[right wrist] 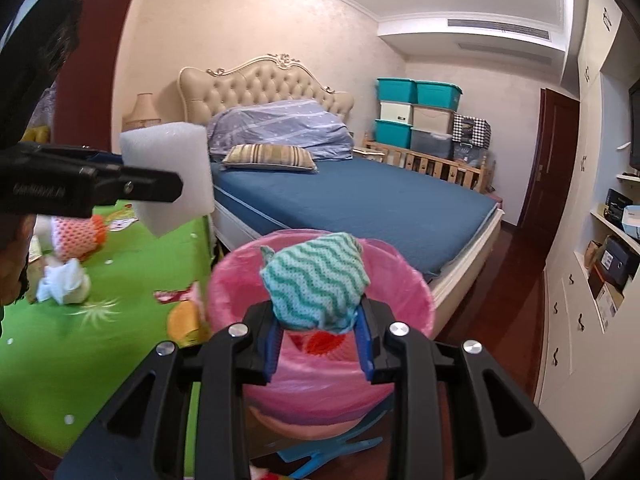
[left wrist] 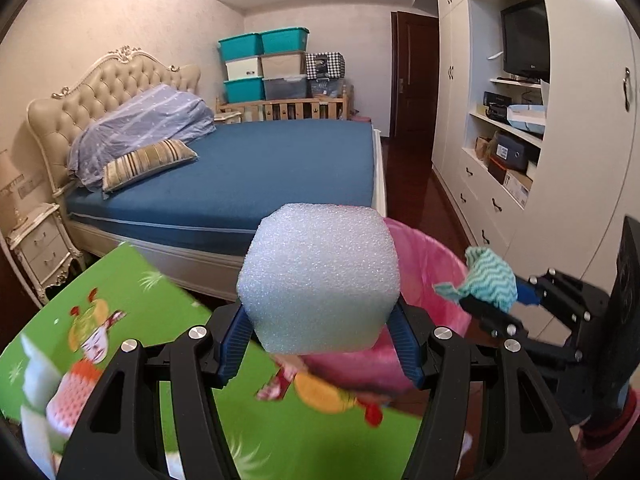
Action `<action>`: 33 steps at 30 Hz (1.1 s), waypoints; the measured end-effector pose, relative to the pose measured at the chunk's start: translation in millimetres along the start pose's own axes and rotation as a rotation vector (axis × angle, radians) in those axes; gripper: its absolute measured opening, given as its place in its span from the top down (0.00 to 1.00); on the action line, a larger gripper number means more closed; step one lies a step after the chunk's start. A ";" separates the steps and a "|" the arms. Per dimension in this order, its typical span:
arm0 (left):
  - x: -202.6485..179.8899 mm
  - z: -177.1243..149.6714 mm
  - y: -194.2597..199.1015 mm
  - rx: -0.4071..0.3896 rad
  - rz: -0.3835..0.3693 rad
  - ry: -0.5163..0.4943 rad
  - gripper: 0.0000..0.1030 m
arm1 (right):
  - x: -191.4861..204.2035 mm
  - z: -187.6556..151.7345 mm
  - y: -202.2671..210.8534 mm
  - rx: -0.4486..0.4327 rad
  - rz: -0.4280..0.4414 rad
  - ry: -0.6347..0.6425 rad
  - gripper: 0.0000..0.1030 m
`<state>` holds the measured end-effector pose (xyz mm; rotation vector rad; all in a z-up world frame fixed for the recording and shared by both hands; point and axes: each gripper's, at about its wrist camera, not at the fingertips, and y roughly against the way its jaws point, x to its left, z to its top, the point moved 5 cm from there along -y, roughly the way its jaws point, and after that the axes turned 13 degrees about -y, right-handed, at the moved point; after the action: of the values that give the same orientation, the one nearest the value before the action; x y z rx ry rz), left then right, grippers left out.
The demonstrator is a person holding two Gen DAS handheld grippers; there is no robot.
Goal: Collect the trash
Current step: 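Open both grippers over the pink wastebasket to drop the foam cube and striped item, then move both tools back over the table toward the tissue bundles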
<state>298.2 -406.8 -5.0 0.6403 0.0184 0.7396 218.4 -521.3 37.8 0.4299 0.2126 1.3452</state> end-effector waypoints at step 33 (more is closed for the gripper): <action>33.8 -72.2 70.9 0.020 0.178 0.057 0.13 | 23.7 -29.2 29.2 0.027 0.121 -0.064 0.25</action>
<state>262.5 -307.1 -17.8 0.6448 0.0213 0.9302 186.1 -488.4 25.9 0.5140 0.1537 1.4466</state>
